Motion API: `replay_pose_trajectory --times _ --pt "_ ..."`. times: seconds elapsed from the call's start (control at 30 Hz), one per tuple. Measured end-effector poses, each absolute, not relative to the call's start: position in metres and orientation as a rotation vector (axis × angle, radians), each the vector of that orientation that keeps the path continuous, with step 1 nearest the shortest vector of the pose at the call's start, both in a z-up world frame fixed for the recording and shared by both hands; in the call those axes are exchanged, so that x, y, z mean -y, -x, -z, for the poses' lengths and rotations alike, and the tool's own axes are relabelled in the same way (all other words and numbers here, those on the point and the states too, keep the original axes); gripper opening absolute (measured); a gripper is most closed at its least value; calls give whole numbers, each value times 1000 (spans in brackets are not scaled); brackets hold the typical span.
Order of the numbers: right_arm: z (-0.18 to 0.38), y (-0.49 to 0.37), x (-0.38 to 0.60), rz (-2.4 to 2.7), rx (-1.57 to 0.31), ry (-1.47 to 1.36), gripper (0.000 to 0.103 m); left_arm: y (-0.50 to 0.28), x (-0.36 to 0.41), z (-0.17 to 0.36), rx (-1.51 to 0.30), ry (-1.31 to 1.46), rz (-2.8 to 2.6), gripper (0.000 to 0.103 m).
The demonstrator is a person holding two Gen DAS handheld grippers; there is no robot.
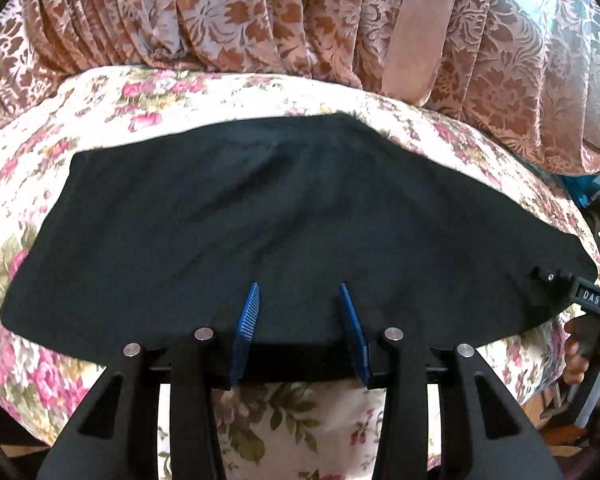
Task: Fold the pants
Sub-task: 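Open both grippers and hover above the flattened black pants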
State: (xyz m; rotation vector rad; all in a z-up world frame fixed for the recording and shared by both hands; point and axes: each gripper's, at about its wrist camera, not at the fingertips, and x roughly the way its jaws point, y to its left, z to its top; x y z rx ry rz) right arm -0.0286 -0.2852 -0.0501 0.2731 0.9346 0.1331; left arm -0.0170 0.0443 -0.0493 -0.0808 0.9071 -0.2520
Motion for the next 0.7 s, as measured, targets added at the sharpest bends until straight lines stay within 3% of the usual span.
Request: replay_pose_trajectory --times 0.4,0.7 --pt "48 22 303 -112 -914 -301 101 -25 13 20 -826 -38 388 40" --pt "54 11 319 -75 -918 -324 101 -61 47 37 -870 -88 447 40"
